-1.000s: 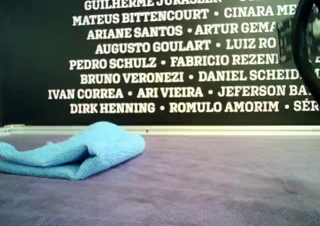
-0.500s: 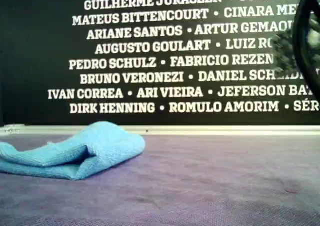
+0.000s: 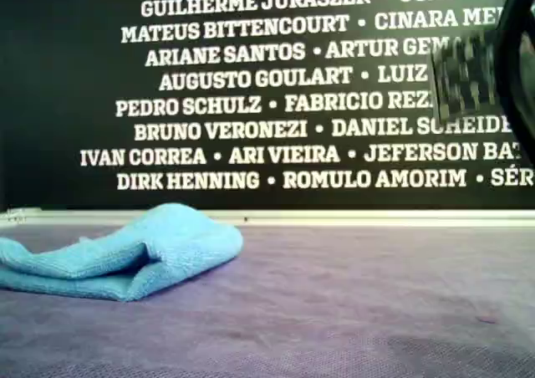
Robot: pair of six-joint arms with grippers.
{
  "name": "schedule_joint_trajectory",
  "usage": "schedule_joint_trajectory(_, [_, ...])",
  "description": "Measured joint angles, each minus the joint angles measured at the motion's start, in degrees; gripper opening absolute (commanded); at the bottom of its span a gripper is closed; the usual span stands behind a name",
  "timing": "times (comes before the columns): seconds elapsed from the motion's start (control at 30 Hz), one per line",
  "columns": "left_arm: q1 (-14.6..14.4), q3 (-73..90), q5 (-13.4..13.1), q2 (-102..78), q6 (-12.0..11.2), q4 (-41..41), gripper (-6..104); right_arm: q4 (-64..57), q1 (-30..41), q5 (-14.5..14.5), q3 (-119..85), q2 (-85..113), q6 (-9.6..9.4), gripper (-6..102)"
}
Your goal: Fold a cloth
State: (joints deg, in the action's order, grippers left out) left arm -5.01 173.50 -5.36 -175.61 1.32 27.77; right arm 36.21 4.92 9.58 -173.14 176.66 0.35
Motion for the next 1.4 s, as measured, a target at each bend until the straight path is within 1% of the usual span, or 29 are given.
schedule_joint_trajectory(0.2, [0.0, 0.0, 0.0, -0.1, -0.1, 9.2, -1, 7.5, 0.0, 0.0, 0.0, 0.0, 0.00, 2])
schedule_joint_trajectory(0.37, [0.0, 0.0, -0.2, -0.1, 0.0, 13.8, -1, 11.6, 0.0, 0.0, 0.0, 0.0, 0.09, 2])
schedule_joint_trajectory(0.43, [0.0, 0.0, -0.5, -0.1, 0.3, 14.0, -1, 12.1, -0.4, 0.1, 0.0, 0.0, 0.26, 2])
schedule_joint_trajectory(0.53, [0.0, 0.0, -0.3, -0.1, 0.2, 14.2, -1, 12.1, -1.3, 0.0, 0.0, 0.0, 0.35, 2])
schedule_joint_trajectory(1.4, [0.0, 0.0, -0.2, -0.1, 0.1, 14.2, -1, 12.5, -1.3, 0.0, 0.0, 0.0, 0.35, 2])
